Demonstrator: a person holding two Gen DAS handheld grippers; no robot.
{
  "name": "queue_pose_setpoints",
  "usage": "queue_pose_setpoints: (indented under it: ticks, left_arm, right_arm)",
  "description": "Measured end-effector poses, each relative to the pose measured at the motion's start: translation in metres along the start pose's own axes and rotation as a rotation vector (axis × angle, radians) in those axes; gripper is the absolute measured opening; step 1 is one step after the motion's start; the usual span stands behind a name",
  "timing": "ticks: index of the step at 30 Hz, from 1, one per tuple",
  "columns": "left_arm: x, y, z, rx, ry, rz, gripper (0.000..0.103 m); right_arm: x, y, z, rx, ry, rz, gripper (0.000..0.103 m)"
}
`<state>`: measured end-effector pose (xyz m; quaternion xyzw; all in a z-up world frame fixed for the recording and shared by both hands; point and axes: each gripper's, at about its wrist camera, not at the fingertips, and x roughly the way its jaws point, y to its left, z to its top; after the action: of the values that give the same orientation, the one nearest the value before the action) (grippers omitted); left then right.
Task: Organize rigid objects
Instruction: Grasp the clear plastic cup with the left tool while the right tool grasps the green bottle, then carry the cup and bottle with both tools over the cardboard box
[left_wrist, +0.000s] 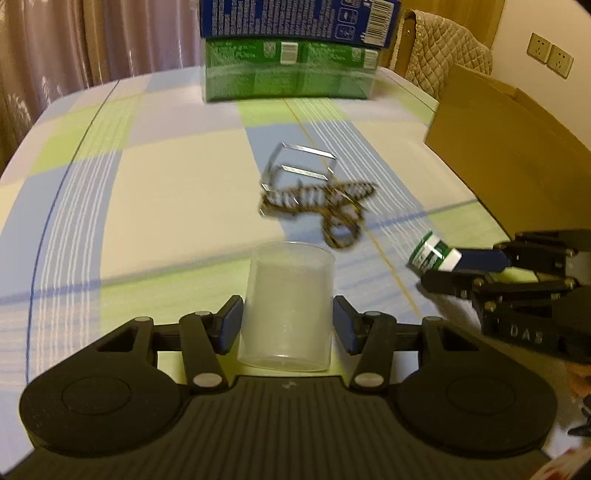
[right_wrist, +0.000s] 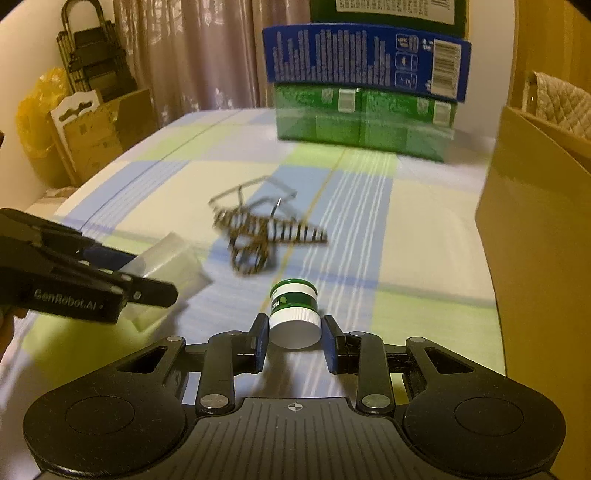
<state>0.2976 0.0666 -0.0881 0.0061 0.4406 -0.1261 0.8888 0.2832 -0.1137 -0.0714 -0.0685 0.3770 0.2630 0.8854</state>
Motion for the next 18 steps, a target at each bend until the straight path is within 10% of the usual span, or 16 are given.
queue_pose_setpoints:
  ticks: [18]
  left_arm:
    - [-0.062,-0.067,-0.082,0.034,-0.002,0.042,0.048]
  right_arm:
    - [-0.086,0.021,-0.074,0.06,0.052,-0.029,0.027]
